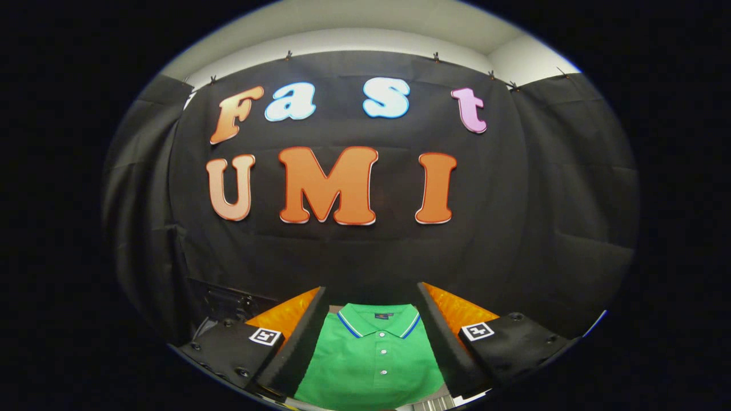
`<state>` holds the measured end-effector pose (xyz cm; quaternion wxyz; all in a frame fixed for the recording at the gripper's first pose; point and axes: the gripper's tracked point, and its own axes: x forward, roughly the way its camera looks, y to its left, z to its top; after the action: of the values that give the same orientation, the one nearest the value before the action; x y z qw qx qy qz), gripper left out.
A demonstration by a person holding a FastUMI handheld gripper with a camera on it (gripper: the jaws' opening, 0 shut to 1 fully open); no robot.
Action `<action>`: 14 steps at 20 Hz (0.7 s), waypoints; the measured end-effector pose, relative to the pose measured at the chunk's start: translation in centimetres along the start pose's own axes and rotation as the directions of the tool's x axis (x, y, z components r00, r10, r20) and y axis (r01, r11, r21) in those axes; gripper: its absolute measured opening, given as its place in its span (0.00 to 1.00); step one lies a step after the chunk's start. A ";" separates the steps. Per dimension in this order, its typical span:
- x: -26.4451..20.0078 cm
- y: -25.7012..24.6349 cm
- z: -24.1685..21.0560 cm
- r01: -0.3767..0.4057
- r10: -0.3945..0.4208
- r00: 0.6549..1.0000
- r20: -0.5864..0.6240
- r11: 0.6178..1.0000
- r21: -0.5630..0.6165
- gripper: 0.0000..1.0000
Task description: Put the clothes into the washing machine and then close the washing machine lid.
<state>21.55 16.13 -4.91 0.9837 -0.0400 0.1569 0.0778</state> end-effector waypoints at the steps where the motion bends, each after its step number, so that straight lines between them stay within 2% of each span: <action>1: 1.5 0.1 -0.7 0.004 -0.004 0.999 -0.045 1.000 -0.001 0.97; 3: 4.2 0.6 -2.7 0.010 -0.008 0.988 -0.152 1.000 0.012 0.96; 5: 6.0 1.2 -6.2 -0.007 0.015 0.957 -0.288 1.000 0.028 0.97; 9: 6.3 2.6 -13.5 -0.008 0.073 0.848 -0.524 0.992 0.124 0.97; 12: 6.4 1.4 -16.1 0.022 0.056 0.778 -0.626 0.993 0.116 0.97; 14: 6.8 0.6 -17.6 0.025 0.055 0.718 -0.694 0.994 0.105 0.97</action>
<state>22.47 15.88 -23.73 0.8528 -0.0121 0.5190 0.0564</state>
